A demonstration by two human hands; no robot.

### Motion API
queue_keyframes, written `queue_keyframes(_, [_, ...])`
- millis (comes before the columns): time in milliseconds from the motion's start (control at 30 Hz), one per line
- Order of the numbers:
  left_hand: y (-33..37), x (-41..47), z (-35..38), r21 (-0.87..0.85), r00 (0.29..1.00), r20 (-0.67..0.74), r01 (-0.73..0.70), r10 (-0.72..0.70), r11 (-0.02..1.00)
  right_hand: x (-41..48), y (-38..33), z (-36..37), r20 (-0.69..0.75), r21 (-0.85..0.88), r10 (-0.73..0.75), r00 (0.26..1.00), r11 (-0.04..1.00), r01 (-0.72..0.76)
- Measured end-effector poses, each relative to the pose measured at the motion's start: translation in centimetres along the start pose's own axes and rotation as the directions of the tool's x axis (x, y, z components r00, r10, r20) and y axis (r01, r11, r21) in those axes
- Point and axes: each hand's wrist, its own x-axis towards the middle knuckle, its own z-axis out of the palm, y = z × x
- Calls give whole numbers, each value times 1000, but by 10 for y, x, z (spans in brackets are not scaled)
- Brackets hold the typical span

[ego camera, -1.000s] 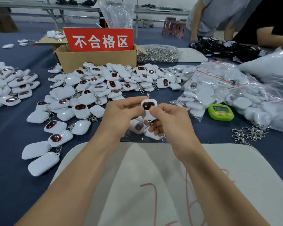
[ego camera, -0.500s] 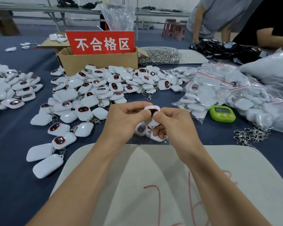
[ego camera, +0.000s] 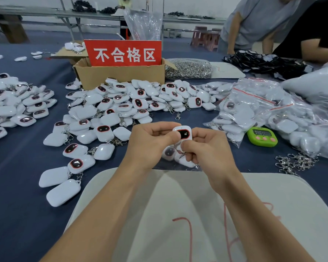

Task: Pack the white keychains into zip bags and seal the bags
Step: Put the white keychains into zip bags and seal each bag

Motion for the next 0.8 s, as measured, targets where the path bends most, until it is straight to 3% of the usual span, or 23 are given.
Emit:
queue_keyframes(300, [2,-2,5,-100,1000,0,17,-17,995,-2,-2,-4,-92,-38,-54,994,998,50])
queue_keyframes(500, [-12,3,7,335,973,-164,-101,164,937,-1,2,-13,-232,-200,-212,949,965,166])
queue_keyframes(633, [-12,1,7,348,955,-154,-188,254,919,-1,4,-12,-266,-285,-292,919,934,215])
queue_keyframes(800, [-13,2,6,380,960,-129,-184,249,906,1,6,-11,-261,-337,-344,902,908,249])
